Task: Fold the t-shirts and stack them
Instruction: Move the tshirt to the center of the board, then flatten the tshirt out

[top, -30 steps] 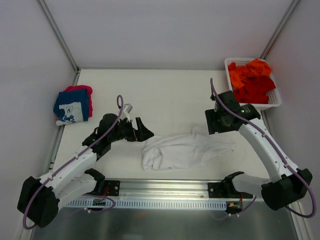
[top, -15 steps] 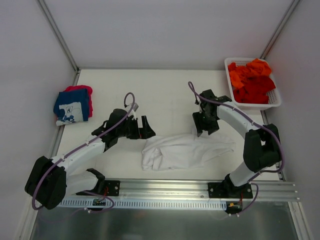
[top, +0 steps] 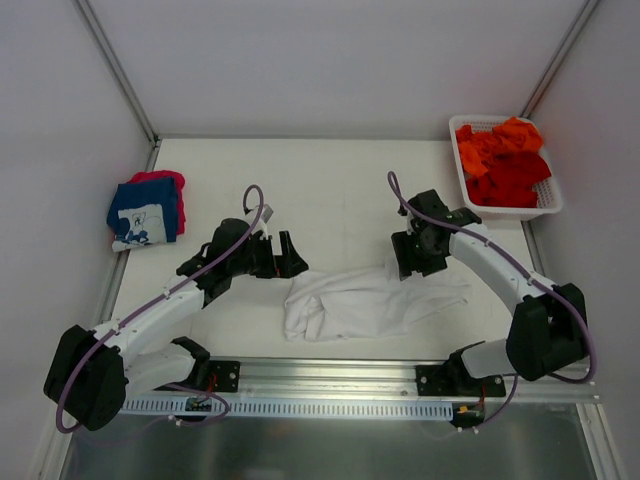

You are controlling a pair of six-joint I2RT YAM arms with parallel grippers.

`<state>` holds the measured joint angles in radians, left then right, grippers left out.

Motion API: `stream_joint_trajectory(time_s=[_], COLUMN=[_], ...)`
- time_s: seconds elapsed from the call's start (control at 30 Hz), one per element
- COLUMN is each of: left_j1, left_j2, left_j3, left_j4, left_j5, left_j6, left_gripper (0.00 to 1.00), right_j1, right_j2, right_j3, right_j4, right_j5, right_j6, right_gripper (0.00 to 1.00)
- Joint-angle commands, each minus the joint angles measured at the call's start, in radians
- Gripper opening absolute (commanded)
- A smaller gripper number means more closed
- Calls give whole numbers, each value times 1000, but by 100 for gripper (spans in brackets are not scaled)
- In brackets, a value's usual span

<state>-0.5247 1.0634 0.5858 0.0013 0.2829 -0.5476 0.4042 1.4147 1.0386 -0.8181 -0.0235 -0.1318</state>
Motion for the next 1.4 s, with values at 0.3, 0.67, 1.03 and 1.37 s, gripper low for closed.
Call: stream_joint_trajectory(time_s=[0.3, 0.67, 1.03, 1.37], left_j1=[-12, -11, -9, -9], left_j2=[-11, -39, -83, -92], left_j3=[-7, -10, -23, -12], left_j4=[6, 6, 3, -37], left_j5=[4, 4, -17, -27], left_j6=[-6, 11, 29, 40], left_gripper=[99, 99, 99, 99], right_j1=[39, 41, 38, 39], right_j2=[-76, 105, 294, 287], right_j3=[-74, 9, 142, 146], right_j4=[11, 27, 34, 45], right_j5=[-3, 56, 116, 114], right_j6=[37, 20, -8, -22], right_gripper=[62, 62, 62, 24])
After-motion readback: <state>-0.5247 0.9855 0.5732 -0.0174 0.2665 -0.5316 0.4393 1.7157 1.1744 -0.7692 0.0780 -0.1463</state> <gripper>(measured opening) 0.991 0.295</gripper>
